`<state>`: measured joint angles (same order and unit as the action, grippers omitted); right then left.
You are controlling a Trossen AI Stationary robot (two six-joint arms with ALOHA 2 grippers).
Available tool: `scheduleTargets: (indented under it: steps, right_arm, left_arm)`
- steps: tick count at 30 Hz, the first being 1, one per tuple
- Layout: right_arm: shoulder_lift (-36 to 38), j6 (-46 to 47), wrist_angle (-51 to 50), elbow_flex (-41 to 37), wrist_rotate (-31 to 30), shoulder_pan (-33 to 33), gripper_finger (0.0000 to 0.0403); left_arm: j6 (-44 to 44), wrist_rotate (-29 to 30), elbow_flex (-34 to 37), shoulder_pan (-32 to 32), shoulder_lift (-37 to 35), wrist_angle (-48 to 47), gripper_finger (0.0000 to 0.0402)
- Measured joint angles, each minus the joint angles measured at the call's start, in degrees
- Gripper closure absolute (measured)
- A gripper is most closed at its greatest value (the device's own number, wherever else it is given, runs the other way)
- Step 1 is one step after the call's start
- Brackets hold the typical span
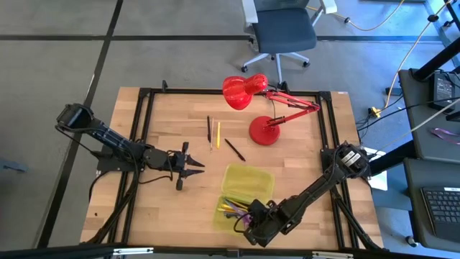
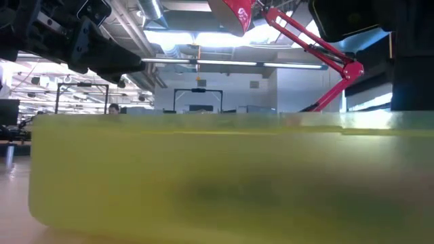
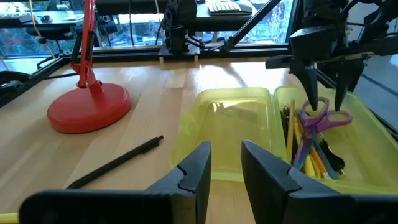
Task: Pick & place school supplies into a supply box
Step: Put the purple scissors into the yellow supply box, then put the black pen into the yellow supply box
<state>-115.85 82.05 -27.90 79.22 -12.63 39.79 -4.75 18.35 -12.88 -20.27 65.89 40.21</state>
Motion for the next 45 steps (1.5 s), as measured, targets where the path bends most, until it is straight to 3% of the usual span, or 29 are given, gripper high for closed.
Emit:
scheduleTargets:
  steps: [5, 9, 12, 20, 25, 30, 32, 37, 40, 42, 45]
  right_arm:
    - [1.26, -2.35, -1.36, -0.04, -0.76, -0.19, 0.0218]
    - [5.18, -7.67, -5.19, 0.04, -5.5, 0.35, 0.0215]
    - [6.72, -9.61, -9.46, -0.16, -4.93, 1.08, 0.0215]
    - [12.65, -15.13, -0.27, -12.06, -1.91, 1.25, 0.0215]
    - [25.1, -15.2, 9.03, -25.8, -10.53, 2.81, 0.0215]
    - [36.17, -15.09, 15.58, -38.2, -22.15, 4.16, 0.0215]
    - [38.77, -15.09, 17.54, -41.69, -24.09, 3.92, 0.0215]
    - [41.6, -15.08, 20.42, -47.48, -25.26, 1.25, 0.0215]
    - [41.64, -14.92, 21.12, -49.19, -24.89, -0.15, 0.0215]
    - [41.51, -14.87, 21.32, -49.9, -24.82, -0.92, 0.0215]
    - [41.51, -15.14, 21.37, -50.33, -24.8, -1.88, 0.0215]
  left_arm:
    - [-0.58, 0.0, 0.0, 0.01, 0.0, 0.29, 0.0318]
    - [-1.1, 0.0, 0.0, 0.0, 0.0, 0.28, 0.0317]
    - [-2.95, 0.0, 0.0, 0.0, 0.0, -0.06, 0.0312]
    - [-1.48, 1.23, 0.0, 0.58, 0.0, -1.11, 0.0218]
    - [-3.45, 5.46, 0.0, 0.99, 0.0, -1.64, 0.0167]
    - [-4.52, 5.91, -0.73, 2.12, 0.0, -2.93, 0.0156]
    - [-6.8, 4.86, -3.9, 4.17, 0.0, -9.15, 0.0157]
    - [-8.4, 4.03, -17.41, 12.95, 0.04, -38.66, 0.0163]
    - [-13.27, 3.7, -24.49, 19.54, 0.01, -51.55, 0.0164]
    - [-17.8, 2.06, -27.36, 24.58, 0.0, -56.67, 0.0164]
    - [-20.9, -3.82, -28.44, 31.95, -0.02, -57.18, 0.0167]
